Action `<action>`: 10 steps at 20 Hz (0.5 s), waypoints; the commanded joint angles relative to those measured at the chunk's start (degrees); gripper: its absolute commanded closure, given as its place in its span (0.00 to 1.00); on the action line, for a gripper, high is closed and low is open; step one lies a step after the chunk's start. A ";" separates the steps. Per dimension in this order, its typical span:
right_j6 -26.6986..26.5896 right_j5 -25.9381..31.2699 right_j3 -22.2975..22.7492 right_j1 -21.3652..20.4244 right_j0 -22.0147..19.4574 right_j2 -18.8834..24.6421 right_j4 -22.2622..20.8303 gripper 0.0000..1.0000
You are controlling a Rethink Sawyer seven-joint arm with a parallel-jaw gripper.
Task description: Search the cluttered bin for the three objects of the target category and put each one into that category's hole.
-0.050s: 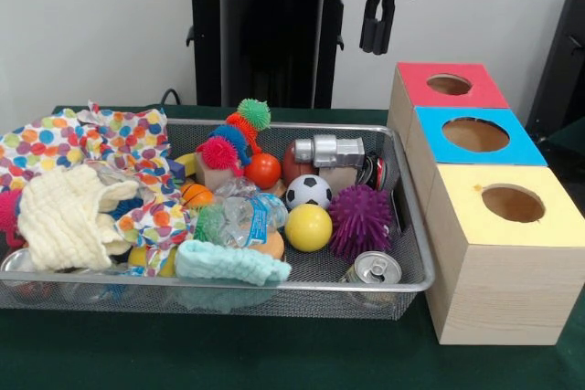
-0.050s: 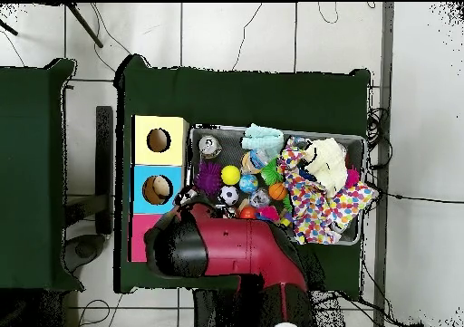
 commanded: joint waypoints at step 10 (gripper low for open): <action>-2.57 -3.50 -4.80 6.19 1.27 2.62 -7.19 1.00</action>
